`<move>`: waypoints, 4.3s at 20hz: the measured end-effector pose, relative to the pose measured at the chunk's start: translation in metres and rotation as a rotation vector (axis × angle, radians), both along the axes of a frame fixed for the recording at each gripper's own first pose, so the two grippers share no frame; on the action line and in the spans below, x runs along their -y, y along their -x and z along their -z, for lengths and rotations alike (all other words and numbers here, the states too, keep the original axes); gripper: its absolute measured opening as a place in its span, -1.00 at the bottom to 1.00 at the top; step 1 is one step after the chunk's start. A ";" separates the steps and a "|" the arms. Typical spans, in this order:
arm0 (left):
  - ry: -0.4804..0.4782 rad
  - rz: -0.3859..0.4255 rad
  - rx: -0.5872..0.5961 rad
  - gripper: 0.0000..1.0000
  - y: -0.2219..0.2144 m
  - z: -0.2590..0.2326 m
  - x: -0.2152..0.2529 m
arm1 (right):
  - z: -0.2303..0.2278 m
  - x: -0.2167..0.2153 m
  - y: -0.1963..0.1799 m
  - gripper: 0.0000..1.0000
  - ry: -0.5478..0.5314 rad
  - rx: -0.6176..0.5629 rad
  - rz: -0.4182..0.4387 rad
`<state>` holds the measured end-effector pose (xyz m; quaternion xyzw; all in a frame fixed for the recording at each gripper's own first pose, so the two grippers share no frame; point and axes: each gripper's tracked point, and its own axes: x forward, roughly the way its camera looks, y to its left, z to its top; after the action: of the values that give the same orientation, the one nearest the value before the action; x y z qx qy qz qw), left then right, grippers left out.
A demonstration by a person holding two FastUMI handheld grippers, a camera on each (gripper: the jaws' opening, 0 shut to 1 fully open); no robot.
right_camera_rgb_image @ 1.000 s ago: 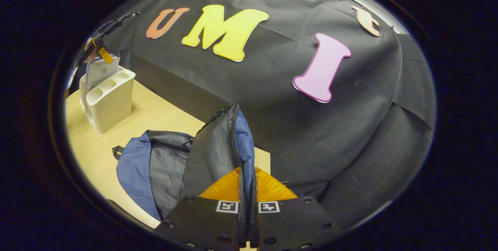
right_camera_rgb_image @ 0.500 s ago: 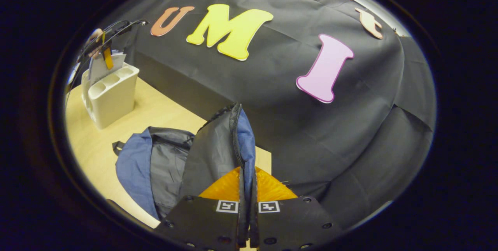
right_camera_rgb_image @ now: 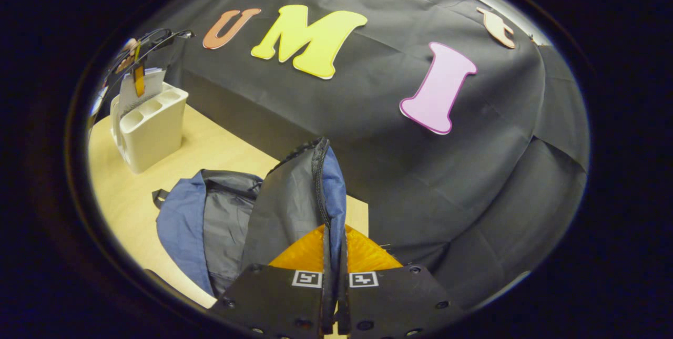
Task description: Open the schoolbag, grab two books from the bookshelf and put them into the schoolbag.
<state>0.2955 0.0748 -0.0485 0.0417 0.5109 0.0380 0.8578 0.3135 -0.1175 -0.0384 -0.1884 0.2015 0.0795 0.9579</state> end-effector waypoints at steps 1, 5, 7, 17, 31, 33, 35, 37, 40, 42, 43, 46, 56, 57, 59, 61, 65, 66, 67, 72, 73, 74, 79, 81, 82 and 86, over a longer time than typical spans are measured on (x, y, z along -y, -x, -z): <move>-0.007 -0.008 0.010 -0.12 0.005 -0.003 -0.003 | 0.000 0.000 0.000 -0.92 0.004 0.001 -0.003; -0.025 -0.024 0.041 -0.10 0.036 -0.015 -0.008 | -0.001 -0.003 0.004 -0.92 0.013 0.008 -0.015; -0.035 -0.022 0.055 -0.10 0.054 -0.018 -0.010 | 0.001 -0.008 0.008 -0.92 0.020 0.013 -0.019; 0.139 -0.048 0.142 -0.11 0.159 -0.010 -0.006 | 0.009 -0.011 0.010 -0.91 0.026 0.007 -0.015; 0.572 0.018 0.284 -0.12 0.222 -0.043 0.088 | -0.003 -0.022 0.018 -0.92 0.060 -0.008 -0.005; 0.625 0.044 0.295 -0.10 0.215 -0.047 0.113 | -0.004 -0.019 0.021 -0.92 0.055 -0.013 0.007; 0.679 0.064 0.304 -0.10 0.206 -0.051 0.137 | -0.008 -0.019 0.025 -0.92 0.034 -0.016 0.001; 0.733 0.051 0.324 -0.12 0.192 -0.055 0.156 | -0.010 -0.018 0.025 -0.91 0.011 -0.010 -0.009; 0.827 0.023 0.332 -0.10 0.168 -0.054 0.185 | -0.007 -0.014 0.024 -0.92 -0.016 -0.010 -0.014; 0.878 0.023 0.317 -0.11 0.151 -0.048 0.207 | -0.005 -0.009 0.022 -0.92 -0.020 -0.018 -0.015; 0.906 0.019 0.312 -0.11 0.142 -0.045 0.218 | -0.004 -0.007 0.020 -0.92 -0.031 -0.016 -0.012; 0.985 -0.029 0.306 -0.12 0.112 -0.032 0.240 | -0.003 -0.004 0.018 -0.92 -0.074 -0.029 -0.008; 1.093 -0.128 0.232 -0.11 0.048 0.037 0.309 | -0.014 -0.009 0.012 -0.92 -0.133 -0.016 0.015; 1.123 -0.126 0.216 -0.10 0.044 0.040 0.320 | -0.014 -0.009 0.012 -0.92 -0.146 -0.021 0.018; 1.161 -0.135 0.211 -0.10 0.033 0.048 0.338 | -0.012 -0.007 0.010 -0.92 -0.161 -0.027 0.032; 1.156 -0.155 0.218 -0.10 0.016 0.068 0.349 | -0.014 -0.008 0.011 -0.92 -0.174 -0.029 0.037; 1.149 -0.143 0.268 -0.10 0.006 0.096 0.364 | -0.023 -0.013 0.016 -0.92 -0.171 -0.013 0.038; 1.137 -0.115 0.295 -0.10 0.009 0.101 0.368 | -0.024 -0.017 0.018 -0.92 -0.173 -0.006 0.029; 1.121 -0.104 0.307 -0.10 0.011 0.105 0.370 | -0.027 -0.021 0.019 -0.92 -0.168 0.005 0.024; 1.086 -0.074 0.345 -0.10 0.012 0.108 0.392 | -0.040 -0.036 0.023 -0.92 -0.157 0.046 0.007; 1.088 -0.077 0.350 -0.10 0.011 0.109 0.396 | -0.042 -0.039 0.024 -0.92 -0.162 0.052 0.004; 1.091 -0.081 0.353 -0.10 0.009 0.110 0.401 | -0.044 -0.042 0.025 -0.92 -0.170 0.056 0.001; 1.051 -0.073 0.400 -0.08 0.012 0.118 0.425 | -0.050 -0.059 0.030 -0.92 -0.212 0.065 0.007; 1.034 -0.062 0.413 -0.06 0.010 0.122 0.432 | -0.049 -0.064 0.033 -0.88 -0.237 0.067 0.004; 1.016 -0.044 0.415 -0.06 0.010 0.122 0.437 | -0.048 -0.068 0.033 -0.92 -0.249 0.067 0.004; 0.859 0.055 0.459 -0.01 0.008 0.124 0.439 | -0.042 -0.072 0.034 -0.92 -0.251 0.066 0.017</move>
<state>0.2876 -0.3641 -0.1723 -0.3118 0.2768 -0.1908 0.8887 0.2793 -0.0458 0.0032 -0.0677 0.1597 0.0895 0.9808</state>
